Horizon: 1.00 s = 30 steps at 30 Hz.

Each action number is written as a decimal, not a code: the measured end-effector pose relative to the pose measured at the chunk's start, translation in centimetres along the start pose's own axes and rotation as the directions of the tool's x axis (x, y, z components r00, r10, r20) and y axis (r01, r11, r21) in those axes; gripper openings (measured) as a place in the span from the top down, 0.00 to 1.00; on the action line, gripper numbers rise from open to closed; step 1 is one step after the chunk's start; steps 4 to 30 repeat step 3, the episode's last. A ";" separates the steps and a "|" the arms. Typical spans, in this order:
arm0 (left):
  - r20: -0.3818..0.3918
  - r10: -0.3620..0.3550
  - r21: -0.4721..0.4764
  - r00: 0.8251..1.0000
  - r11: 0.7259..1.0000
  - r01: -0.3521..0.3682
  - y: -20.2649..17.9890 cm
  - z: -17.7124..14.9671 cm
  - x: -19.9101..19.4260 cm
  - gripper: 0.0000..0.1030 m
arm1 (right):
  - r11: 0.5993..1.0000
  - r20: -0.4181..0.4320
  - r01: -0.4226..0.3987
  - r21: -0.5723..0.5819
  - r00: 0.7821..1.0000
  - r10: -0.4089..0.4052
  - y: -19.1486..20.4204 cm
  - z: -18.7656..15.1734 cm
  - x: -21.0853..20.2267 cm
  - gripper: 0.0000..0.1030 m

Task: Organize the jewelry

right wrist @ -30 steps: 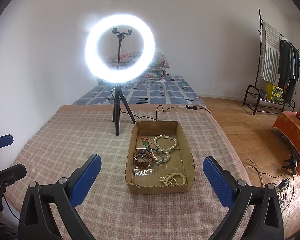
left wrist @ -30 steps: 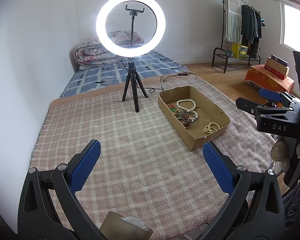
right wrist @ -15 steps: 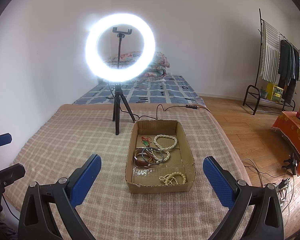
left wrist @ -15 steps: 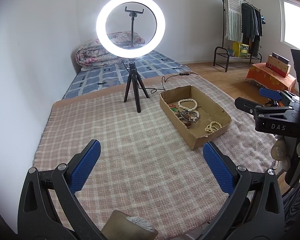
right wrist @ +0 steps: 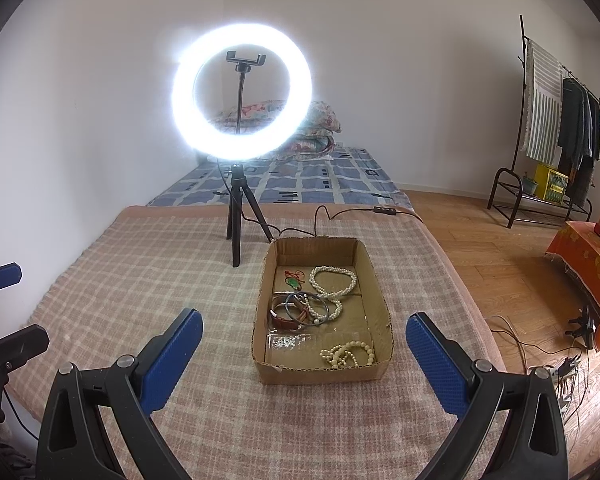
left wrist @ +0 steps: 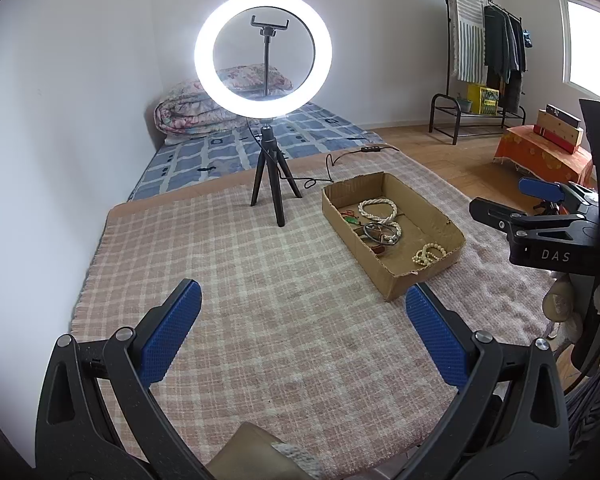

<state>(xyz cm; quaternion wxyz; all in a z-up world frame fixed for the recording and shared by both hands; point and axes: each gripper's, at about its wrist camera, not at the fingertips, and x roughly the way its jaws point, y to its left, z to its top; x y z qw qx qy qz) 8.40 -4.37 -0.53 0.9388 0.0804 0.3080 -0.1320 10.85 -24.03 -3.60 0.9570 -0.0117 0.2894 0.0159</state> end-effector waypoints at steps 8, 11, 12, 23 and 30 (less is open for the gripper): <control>0.010 0.002 -0.001 1.000 1.000 -0.002 0.5 0.0 -0.2 0.00 | 1.000 -0.001 -0.001 0.001 1.000 0.001 0.0 0.0 0.0 0.00; 0.010 0.002 -0.001 1.000 1.000 -0.002 0.5 0.0 -0.2 0.00 | 1.000 -0.001 -0.001 0.001 1.000 0.001 0.0 0.0 0.0 0.00; 0.010 0.002 -0.001 1.000 1.000 -0.002 0.5 0.0 -0.2 0.00 | 1.000 -0.001 -0.001 0.001 1.000 0.001 0.0 0.0 0.0 0.00; 0.010 0.002 -0.001 1.000 1.000 -0.002 0.5 0.0 -0.2 0.00 | 1.000 -0.001 -0.001 0.001 1.000 0.001 0.0 0.0 0.0 0.00; 0.010 0.002 -0.001 1.000 1.000 -0.002 0.5 0.0 -0.2 0.00 | 1.000 -0.001 -0.001 0.001 1.000 0.001 0.0 0.0 0.0 0.00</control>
